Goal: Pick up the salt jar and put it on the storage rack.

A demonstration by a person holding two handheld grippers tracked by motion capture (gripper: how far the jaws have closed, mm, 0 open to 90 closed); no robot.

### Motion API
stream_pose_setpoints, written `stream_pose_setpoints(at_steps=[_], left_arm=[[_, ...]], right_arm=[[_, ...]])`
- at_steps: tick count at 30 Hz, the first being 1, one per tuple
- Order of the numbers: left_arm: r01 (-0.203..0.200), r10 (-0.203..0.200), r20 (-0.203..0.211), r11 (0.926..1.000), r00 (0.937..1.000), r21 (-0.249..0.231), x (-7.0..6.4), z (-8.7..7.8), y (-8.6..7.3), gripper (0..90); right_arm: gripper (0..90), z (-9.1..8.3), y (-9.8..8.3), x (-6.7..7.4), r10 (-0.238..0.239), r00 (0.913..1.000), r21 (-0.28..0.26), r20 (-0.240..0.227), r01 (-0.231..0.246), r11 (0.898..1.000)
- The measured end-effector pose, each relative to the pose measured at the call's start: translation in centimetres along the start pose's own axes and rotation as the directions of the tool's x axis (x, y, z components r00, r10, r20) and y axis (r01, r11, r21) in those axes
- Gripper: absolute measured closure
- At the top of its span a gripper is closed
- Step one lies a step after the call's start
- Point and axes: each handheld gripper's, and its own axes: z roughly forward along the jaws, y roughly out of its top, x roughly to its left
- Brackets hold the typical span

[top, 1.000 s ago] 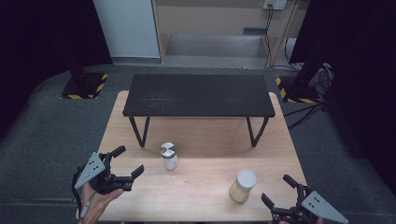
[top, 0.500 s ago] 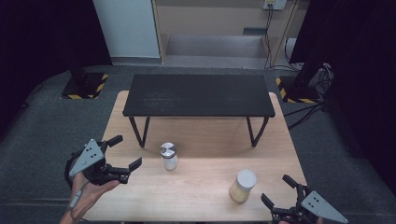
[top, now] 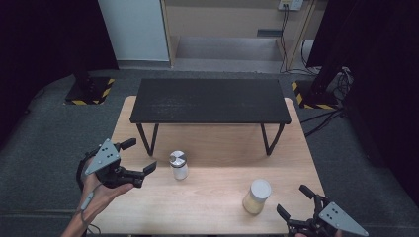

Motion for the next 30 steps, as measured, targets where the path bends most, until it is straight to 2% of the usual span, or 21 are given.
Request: stream_pose_setpoints(at_steps=[6,10,16,27,30], left_arm=[[0.015,-0.015,0.003,0.9997,0.9999,0.021,0.6,1.1,0.1,0.5],[-0.004,0.004,0.011,0.9979,0.9999,0.065,0.9,2.1,0.5,0.4],[0.004,-0.007,0.030,0.9958,0.9995,0.092,1.1,3.8,0.3,0.4],[-0.002,-0.005,0.049,0.9887,0.9988,0.150,1.3,6.8,-0.4,1.4],[-0.013,0.003,0.055,0.9828,0.9985,0.184,1.3,8.2,-0.9,1.8]], right_arm=[[1.2,0.1,0.0,0.0,-0.001,1.0000,0.002,-0.001,0.001,1.000],[1.2,0.1,0.0,0.0,-0.001,1.0000,0.002,0.000,0.001,1.000],[1.2,0.0,-0.1,0.0,0.004,1.0000,0.000,0.003,-0.004,1.000],[1.4,0.0,-0.1,0.0,0.006,1.0000,0.000,0.004,-0.006,1.000],[1.4,0.0,-0.1,-0.1,0.005,1.0000,0.000,0.004,-0.005,1.000]])
